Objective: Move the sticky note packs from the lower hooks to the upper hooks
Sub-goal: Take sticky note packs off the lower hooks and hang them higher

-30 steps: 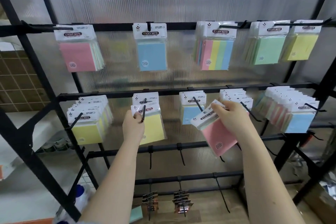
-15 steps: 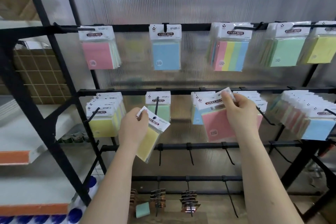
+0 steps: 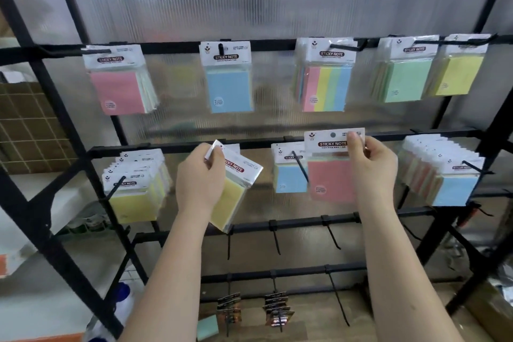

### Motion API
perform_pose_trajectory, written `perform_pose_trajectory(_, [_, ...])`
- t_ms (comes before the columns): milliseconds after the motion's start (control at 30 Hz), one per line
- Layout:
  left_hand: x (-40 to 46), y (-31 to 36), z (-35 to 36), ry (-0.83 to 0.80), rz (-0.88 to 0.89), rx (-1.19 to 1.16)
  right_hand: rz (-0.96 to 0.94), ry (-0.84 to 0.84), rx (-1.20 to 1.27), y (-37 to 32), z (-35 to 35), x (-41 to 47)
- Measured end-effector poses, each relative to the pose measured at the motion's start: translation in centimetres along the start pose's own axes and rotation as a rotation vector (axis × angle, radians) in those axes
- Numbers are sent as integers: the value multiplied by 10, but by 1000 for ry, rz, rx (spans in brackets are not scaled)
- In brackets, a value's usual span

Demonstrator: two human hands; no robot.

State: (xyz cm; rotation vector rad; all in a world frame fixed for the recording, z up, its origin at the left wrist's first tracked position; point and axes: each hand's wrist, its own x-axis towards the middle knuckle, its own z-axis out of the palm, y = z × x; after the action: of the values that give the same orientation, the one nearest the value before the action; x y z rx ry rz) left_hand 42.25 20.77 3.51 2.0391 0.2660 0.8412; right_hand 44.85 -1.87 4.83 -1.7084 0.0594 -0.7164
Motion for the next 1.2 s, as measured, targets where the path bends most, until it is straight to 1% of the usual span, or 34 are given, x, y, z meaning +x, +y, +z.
perform_pose_trajectory(167, [1, 22, 33, -4, 45, -8, 59, 71, 24, 5, -35, 21])
perform_pose_trajectory(333, [-9, 50, 71, -29, 93, -23, 178, 106, 48, 17, -74, 46])
perform_pose_trajectory(467, [-16, 70, 93, 7, 106, -50, 200, 58, 42, 23, -100, 64])
perform_pose_trajectory(600, [-23, 83, 98, 34, 73, -50, 177, 5, 81, 22, -108, 74])
perform_pose_trajectory(767, [-21, 78, 80, 115, 43, -6, 151, -60, 77, 12, -95, 68])
perform_pose_trajectory(900, [-19, 63, 50, 181, -10, 22, 94, -94, 134, -1, -75, 55])
perform_pose_trajectory(1033, [-13, 37, 10, 230, -53, 18, 31, -81, 153, -13, -39, 31])
perform_pose_trajectory(1200, [4, -7, -48, 216, -99, 19, -90, -59, 159, -34, 20, -14])
